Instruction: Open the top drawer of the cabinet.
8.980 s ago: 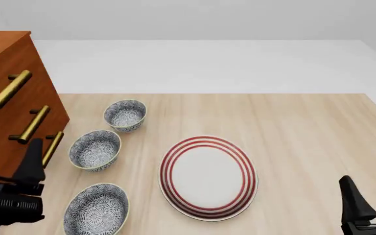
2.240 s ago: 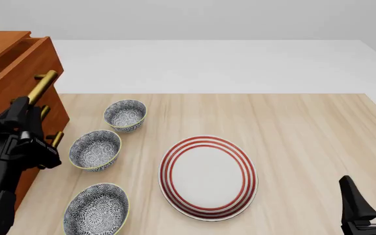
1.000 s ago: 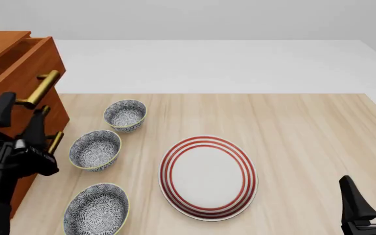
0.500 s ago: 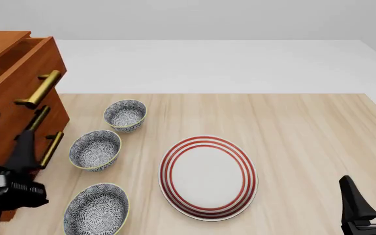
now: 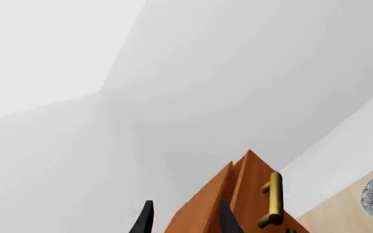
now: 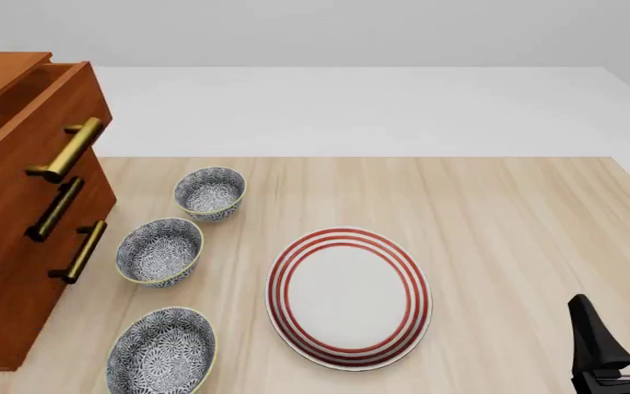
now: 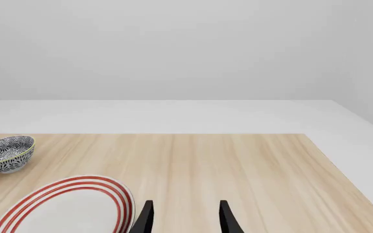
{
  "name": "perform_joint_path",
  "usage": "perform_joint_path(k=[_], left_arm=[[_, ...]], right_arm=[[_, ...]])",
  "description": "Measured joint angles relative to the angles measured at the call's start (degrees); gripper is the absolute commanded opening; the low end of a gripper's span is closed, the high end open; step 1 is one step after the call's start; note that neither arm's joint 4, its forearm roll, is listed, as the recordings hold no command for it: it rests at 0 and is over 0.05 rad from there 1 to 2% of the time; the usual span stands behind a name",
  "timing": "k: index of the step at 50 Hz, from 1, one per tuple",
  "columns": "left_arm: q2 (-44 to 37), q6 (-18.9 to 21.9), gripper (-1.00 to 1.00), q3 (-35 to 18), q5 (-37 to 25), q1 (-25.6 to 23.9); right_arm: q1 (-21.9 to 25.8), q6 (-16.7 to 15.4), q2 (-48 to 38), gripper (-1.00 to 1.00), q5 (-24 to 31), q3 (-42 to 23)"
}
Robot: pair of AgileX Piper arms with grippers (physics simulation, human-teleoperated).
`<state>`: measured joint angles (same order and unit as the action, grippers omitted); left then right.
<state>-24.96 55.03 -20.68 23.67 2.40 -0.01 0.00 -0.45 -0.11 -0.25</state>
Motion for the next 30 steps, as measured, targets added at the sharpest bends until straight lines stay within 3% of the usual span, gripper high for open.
perform_joint_path(k=[8, 21, 30], left_arm=[[0.3, -9.4, 1.0, -6.7, -11.0, 2.1], [-5.8, -28.8, 1.0, -21.9, -31.6, 4.3], [-9.1, -36.6, 1.0, -31.7, -43.9, 3.2]], right_arm=[[0.0, 0.0, 0.0, 1.0, 0.0, 0.0], [0.0, 0.0, 0.0, 1.0, 0.0, 0.0], [0.0, 0.0, 0.0, 1.0, 0.0, 0.0]])
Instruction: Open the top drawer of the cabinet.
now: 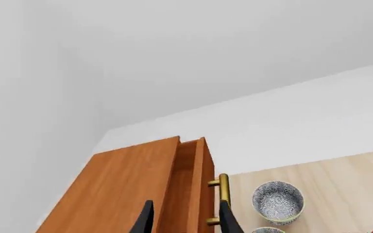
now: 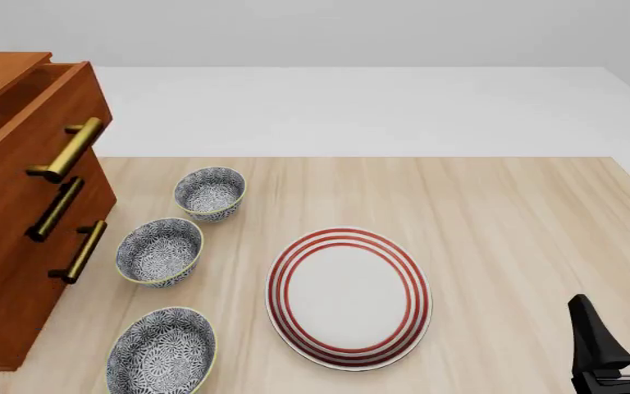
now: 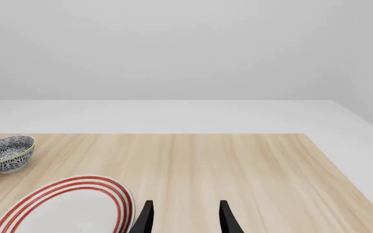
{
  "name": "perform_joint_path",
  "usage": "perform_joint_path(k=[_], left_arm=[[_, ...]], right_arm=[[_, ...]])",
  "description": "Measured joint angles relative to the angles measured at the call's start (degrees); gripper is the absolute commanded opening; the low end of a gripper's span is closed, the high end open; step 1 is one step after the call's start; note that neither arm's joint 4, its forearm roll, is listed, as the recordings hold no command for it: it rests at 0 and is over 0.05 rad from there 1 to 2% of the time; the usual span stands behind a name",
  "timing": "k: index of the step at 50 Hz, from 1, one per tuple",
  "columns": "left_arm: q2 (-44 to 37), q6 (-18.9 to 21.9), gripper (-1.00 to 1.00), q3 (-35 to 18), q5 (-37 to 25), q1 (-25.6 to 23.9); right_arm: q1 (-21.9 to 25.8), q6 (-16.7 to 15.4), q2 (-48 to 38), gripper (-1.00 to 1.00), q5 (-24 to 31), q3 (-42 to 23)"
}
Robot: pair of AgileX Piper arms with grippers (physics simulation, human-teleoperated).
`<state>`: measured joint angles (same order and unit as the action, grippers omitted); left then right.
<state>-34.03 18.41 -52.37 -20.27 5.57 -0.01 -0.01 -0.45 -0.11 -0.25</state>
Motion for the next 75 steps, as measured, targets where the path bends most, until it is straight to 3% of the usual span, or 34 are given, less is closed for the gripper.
perform_joint_path(k=[13, 28, 41, 55, 75], left_arm=[[-4.4, -7.7, 1.0, -9.7, -11.6, -1.1], [-9.3, -13.9, 1.0, -14.4, -18.2, -1.3], [-13.3, -15.6, 1.0, -18.9, -22.8, -0.4], [-18.3, -15.9, 1.0, -21.7, -23.8, 0.6], [-22.8, -14.9, 1.0, -17.8, -20.4, 1.9]], right_arm=[[0.0, 0.0, 0.0, 1.0, 0.0, 0.0], [0.0, 0.0, 0.0, 1.0, 0.0, 0.0], [0.0, 0.0, 0.0, 1.0, 0.0, 0.0], [0.0, 0.0, 0.0, 1.0, 0.0, 0.0], [0.0, 0.0, 0.0, 1.0, 0.0, 0.0]])
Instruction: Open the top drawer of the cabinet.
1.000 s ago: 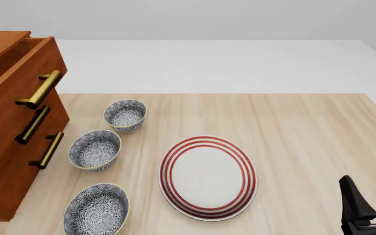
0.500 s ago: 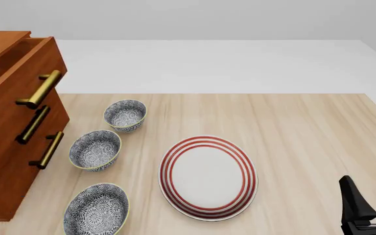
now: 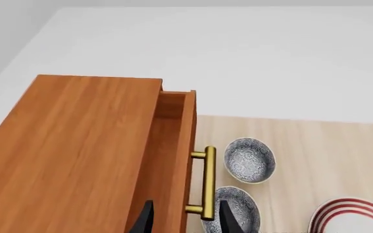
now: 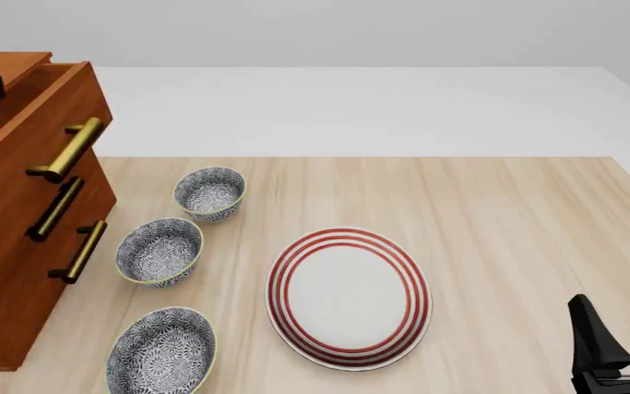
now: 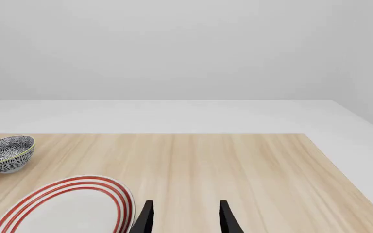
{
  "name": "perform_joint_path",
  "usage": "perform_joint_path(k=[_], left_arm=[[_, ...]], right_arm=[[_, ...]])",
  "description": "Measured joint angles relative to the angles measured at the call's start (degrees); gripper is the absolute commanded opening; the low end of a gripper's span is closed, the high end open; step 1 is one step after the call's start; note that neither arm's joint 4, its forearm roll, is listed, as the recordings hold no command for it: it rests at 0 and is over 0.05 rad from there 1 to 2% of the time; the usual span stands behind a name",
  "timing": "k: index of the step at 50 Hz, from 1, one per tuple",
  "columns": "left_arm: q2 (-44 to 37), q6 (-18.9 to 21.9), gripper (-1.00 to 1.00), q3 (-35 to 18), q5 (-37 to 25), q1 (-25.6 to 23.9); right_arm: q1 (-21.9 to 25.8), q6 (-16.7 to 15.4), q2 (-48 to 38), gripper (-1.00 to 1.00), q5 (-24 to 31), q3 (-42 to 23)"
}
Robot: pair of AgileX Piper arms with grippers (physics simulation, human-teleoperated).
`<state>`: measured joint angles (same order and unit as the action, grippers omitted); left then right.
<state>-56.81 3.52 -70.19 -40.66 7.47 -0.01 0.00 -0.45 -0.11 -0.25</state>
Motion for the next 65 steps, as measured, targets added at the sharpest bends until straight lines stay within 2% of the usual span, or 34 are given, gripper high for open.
perform_joint_path(k=[25, 65], left_arm=[[-3.0, 1.5, 1.0, 2.7, 3.5, 0.9], [-4.4, 2.3, 1.0, 4.7, 4.4, -0.1]], right_arm=[[0.0, 0.0, 0.0, 1.0, 0.0, 0.0], [0.0, 0.0, 0.0, 1.0, 0.0, 0.0]])
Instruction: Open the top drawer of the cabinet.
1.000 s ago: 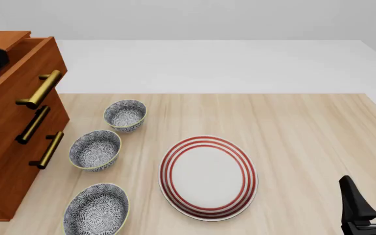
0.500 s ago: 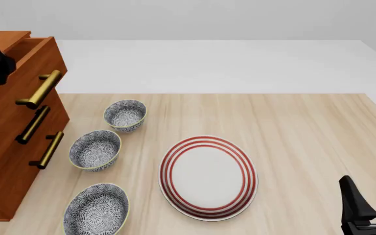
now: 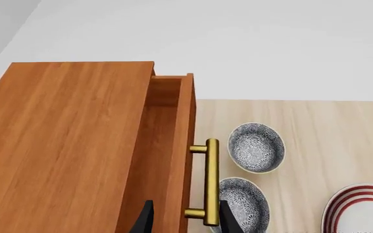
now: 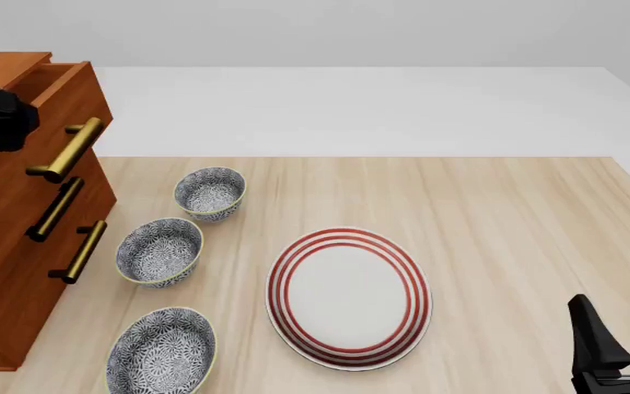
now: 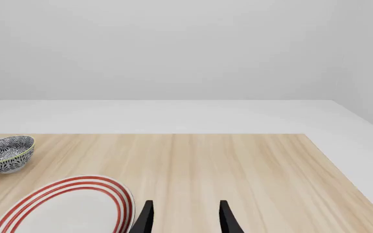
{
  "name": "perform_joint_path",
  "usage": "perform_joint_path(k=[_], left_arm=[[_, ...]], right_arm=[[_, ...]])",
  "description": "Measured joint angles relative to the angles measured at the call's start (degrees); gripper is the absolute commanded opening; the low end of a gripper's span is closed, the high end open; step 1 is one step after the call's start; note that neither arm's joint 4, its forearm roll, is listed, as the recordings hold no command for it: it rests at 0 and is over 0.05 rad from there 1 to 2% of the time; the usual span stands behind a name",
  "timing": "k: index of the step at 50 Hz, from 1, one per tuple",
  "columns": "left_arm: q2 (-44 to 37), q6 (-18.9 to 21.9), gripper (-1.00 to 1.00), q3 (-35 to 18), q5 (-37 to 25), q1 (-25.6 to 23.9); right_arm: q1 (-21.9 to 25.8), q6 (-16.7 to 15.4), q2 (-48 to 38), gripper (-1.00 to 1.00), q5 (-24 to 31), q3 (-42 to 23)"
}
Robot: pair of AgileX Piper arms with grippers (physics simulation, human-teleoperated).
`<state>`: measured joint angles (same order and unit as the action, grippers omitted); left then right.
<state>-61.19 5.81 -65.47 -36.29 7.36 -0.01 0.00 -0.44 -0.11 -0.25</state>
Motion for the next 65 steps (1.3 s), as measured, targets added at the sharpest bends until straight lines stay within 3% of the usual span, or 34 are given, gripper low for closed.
perform_joint_path(k=[65], left_arm=[[-4.7, 0.8, 1.0, 3.9, 5.1, -0.6]], right_arm=[[0.0, 0.0, 0.0, 1.0, 0.0, 0.0]])
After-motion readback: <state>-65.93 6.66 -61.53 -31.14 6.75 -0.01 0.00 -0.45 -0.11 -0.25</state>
